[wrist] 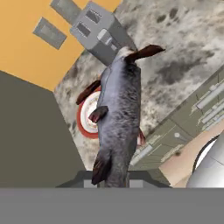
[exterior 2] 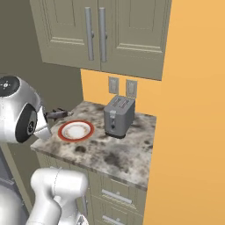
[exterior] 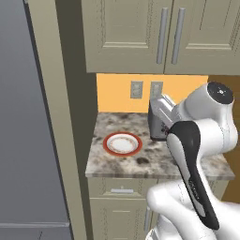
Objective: Take the fish from the oven and place it on the plate on the counter.
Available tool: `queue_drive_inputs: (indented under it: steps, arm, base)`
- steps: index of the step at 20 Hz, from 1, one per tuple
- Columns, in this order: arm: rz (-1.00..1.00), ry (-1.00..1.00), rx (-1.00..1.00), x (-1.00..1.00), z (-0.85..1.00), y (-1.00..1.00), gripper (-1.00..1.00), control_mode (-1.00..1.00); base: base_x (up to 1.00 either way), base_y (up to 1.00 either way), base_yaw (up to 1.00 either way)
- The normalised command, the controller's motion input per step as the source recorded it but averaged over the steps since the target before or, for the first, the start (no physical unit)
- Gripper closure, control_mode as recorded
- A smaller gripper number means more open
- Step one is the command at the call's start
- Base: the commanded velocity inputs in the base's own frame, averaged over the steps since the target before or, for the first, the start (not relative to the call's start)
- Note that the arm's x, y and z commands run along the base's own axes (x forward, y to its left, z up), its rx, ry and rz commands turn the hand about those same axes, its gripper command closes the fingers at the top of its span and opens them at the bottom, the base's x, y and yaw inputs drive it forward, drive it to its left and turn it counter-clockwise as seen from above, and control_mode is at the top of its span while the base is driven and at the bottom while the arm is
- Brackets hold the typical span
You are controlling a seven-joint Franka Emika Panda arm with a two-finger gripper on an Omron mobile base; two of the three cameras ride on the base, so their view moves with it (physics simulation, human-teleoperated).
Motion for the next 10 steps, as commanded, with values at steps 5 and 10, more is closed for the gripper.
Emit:
queue_drive_inputs:
  steps: [5, 10]
  arm:
    - [0.21, 0.09, 0.00, 0.51, -0.78, 0.05, 1.00, -1.00]
    - [0.18, 0.18, 0.00, 0.67, -0.84, 0.20, 1.00, -1.00]
  base:
    - [0.00, 0.00, 0.00]
    - [0.00, 0.00, 0.00]
